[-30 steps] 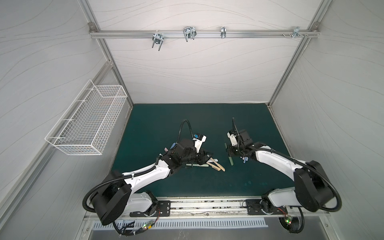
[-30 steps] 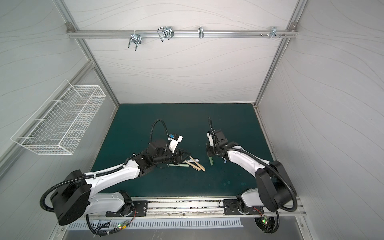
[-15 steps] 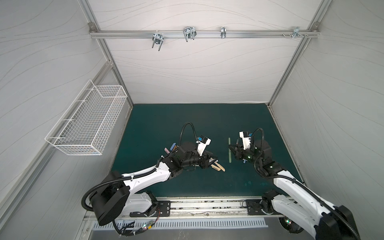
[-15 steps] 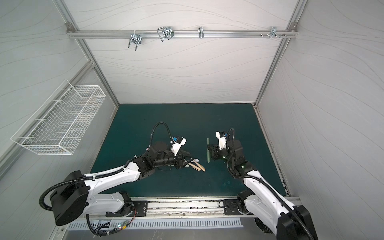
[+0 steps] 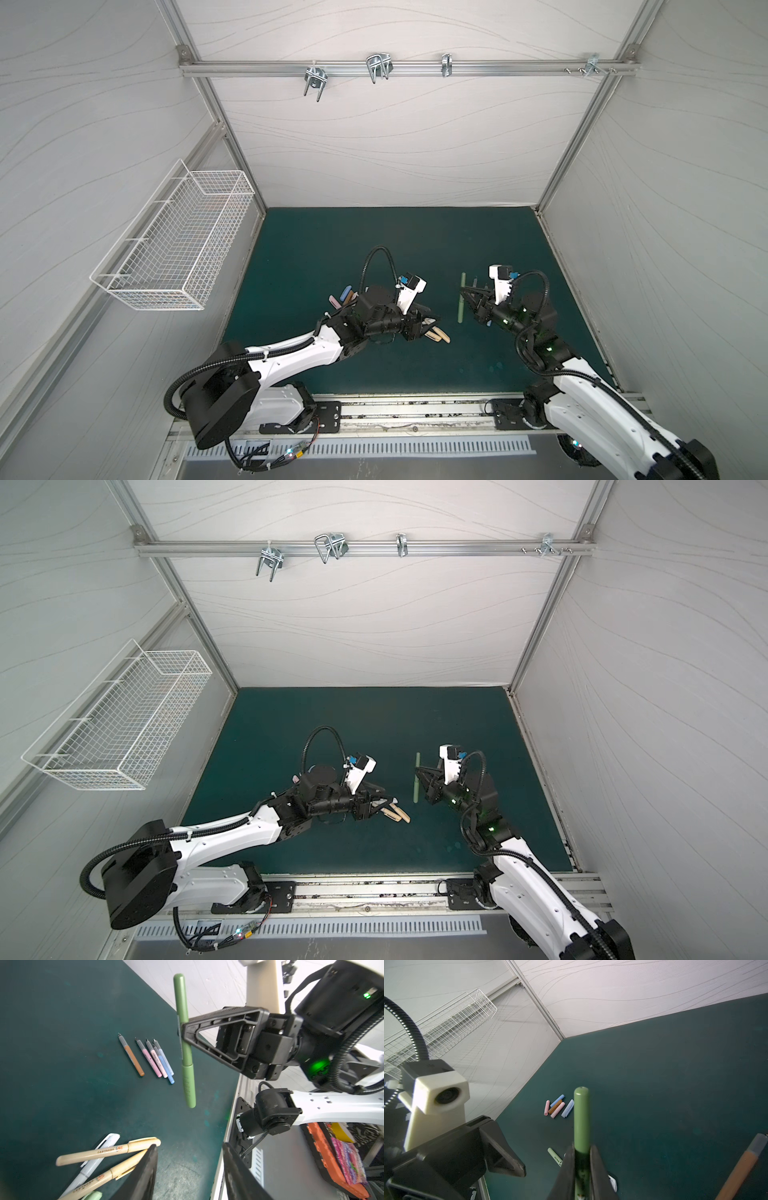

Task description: Open the pen caps

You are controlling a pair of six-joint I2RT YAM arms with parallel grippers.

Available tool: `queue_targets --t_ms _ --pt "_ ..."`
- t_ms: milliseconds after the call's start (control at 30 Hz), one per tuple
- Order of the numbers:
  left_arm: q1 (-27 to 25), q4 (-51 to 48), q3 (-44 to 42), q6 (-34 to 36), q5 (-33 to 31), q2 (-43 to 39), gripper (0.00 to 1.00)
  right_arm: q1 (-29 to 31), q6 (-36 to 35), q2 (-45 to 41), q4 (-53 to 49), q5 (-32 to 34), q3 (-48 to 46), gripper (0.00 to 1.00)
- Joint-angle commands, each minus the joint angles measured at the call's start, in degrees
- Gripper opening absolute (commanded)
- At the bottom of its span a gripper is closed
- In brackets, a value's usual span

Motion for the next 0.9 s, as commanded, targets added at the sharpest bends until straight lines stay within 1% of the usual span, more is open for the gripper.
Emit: queue_targets --t_ms 0,233,433,667,867 --pt "-0.4 5.9 -0.5 -1.5 2.1 -1.1 0.51 -0.2 2.0 -0.4 4.6 -3.1 0.1 0.12" --pt "-1.4 7.3 -0.4 -1.2 2.6 1.1 0.52 0.1 4.0 -2.8 10.4 -4.9 -2.5 0.14" --pt "-3.6 7.3 0.8 0.3 3.1 3.6 0.51 1.1 4.7 -4.2 14.5 -5.4 -4.3 0.15" --pt "-5.9 6.1 1.5 2.3 -0.9 4.2 0.49 4.6 4.9 -2.8 18.3 -6.1 -4.8 0.16" --pt "-6.9 9.5 0.5 2.4 -3.1 4.8 0.48 6.7 6.6 0.3 22.0 -7.5 -4.8 0.16"
